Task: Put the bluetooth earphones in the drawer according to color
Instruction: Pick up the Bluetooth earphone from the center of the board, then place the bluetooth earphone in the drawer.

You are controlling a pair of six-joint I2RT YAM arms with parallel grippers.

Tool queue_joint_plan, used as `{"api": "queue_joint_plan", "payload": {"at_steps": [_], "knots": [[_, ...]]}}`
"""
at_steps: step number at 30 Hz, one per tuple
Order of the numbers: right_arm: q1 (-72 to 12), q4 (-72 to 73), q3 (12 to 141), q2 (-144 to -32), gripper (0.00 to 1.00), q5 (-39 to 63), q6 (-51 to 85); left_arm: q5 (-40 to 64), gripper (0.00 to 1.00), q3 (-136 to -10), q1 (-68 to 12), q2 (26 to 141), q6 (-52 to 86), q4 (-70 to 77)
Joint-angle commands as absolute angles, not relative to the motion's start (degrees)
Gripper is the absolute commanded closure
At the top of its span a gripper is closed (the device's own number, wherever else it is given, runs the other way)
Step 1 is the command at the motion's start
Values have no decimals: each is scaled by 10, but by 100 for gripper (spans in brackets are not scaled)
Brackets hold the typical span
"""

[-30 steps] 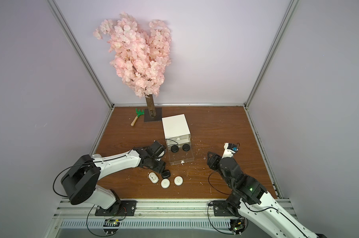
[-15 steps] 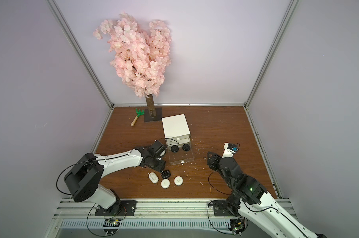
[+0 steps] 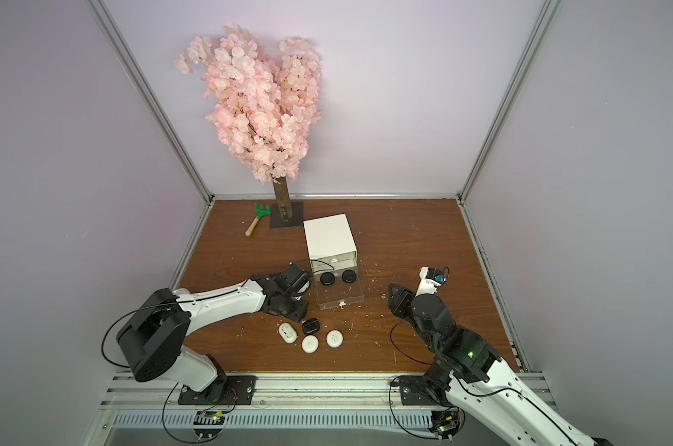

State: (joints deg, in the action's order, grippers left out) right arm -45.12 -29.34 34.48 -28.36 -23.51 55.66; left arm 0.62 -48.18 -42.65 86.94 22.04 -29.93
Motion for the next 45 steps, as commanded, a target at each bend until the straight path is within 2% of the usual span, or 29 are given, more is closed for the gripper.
{"api": "queue_joint_plan", "payload": {"at_steps": [1,6,13,16,26,45], "knots": [[-448,-273,367,-289,41,-230,543,-32,50,-520,-427,830,212,-348],[-448,-272,369,-289,41,-230,541,-64,50,-564,-426,791,199,-402],[-447,-275,365,-284,41,-232,543,-14,49,-630,-430,740,115,-410],[-447,-277,366,-284,41,-233,543,-3,49,-677,-460,747,74,-410],[-446,-291,365,-269,41,-237,548,37,49,-786,-548,872,1,-411],[-446,-308,364,-256,41,-245,548,-23,49,-882,-571,1042,-60,-417]]}}
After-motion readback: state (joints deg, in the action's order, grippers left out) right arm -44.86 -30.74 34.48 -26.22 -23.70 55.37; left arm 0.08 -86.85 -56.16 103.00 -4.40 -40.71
